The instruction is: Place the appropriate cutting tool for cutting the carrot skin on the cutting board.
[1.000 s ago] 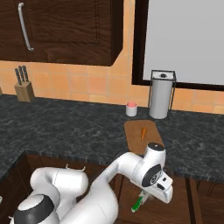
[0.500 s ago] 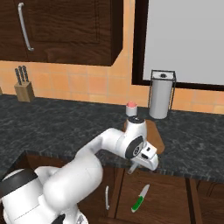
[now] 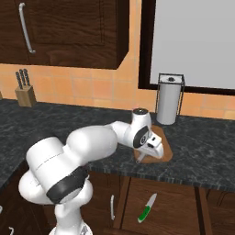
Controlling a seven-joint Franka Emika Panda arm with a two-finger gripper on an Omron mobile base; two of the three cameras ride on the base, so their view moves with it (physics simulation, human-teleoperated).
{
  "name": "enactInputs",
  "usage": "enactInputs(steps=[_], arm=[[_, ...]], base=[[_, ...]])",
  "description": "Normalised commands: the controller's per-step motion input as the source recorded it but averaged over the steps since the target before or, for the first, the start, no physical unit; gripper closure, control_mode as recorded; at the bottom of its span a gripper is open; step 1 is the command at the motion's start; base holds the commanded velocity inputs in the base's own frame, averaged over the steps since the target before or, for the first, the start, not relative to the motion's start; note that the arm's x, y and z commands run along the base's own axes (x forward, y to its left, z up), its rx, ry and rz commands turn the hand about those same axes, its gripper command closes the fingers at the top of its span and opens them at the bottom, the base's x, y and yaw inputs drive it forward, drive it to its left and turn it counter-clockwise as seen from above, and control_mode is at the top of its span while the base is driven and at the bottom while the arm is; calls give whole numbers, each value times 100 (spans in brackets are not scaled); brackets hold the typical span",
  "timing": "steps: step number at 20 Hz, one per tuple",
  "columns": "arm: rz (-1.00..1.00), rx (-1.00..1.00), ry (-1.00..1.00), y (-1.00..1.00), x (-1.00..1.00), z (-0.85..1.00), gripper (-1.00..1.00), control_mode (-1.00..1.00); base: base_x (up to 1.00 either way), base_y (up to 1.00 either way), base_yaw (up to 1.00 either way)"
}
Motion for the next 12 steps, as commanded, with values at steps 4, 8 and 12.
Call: enactInputs(steps=[4,8,12], arm=[[9,-8,-2,-27,53,-26,100,-100],[11,-1,0,-7,83,-21,100,-100],[9,0,0,-1,59,-21,100,-100]], base=[[0,0,0],[0,0,0],[0,0,0]])
